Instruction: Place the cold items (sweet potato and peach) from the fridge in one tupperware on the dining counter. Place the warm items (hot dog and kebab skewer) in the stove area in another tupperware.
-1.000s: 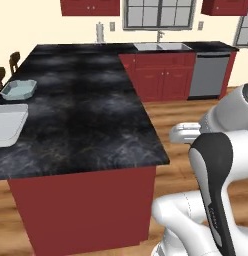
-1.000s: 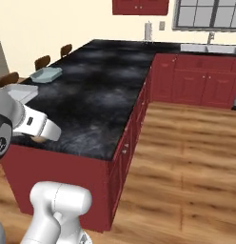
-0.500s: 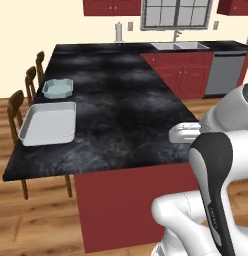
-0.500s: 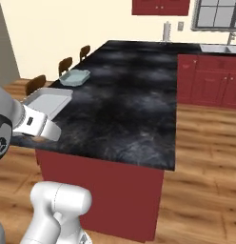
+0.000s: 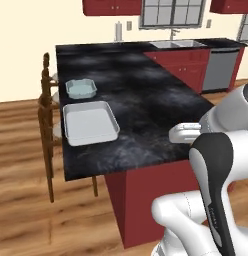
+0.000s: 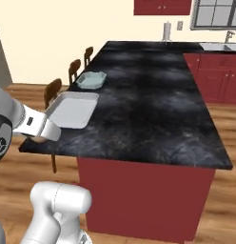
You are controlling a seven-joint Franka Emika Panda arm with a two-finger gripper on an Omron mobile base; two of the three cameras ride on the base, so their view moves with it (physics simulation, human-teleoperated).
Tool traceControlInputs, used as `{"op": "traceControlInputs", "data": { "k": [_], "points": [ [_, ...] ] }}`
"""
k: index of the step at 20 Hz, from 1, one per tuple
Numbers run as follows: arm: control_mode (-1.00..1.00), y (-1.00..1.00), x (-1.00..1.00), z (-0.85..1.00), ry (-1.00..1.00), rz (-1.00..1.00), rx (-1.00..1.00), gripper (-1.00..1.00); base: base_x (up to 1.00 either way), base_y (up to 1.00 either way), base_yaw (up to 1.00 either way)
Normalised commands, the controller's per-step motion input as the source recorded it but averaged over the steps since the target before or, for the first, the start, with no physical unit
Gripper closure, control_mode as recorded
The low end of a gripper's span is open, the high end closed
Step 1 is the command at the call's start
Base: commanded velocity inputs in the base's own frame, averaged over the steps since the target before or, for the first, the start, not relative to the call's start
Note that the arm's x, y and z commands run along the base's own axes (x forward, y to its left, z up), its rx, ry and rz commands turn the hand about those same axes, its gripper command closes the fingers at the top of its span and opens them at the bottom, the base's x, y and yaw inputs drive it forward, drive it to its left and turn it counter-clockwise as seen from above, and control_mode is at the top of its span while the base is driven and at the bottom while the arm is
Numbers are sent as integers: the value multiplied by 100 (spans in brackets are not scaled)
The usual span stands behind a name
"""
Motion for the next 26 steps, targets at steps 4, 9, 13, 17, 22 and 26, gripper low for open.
{"op": "traceControlInputs", "data": {
  "k": [4,9,13,17,22,26],
  "points": [
    [100,0,0,0,0,0,0,100,10,100,-32],
    [100,0,0,0,0,0,0,100,11,100,-33],
    [100,0,0,0,0,0,0,100,18,100,-35],
    [100,0,0,0,0,0,0,100,27,100,-40],
    [100,0,0,0,0,0,0,100,37,100,-43],
    [100,0,0,0,0,0,0,100,38,100,-42]
  ]
}}
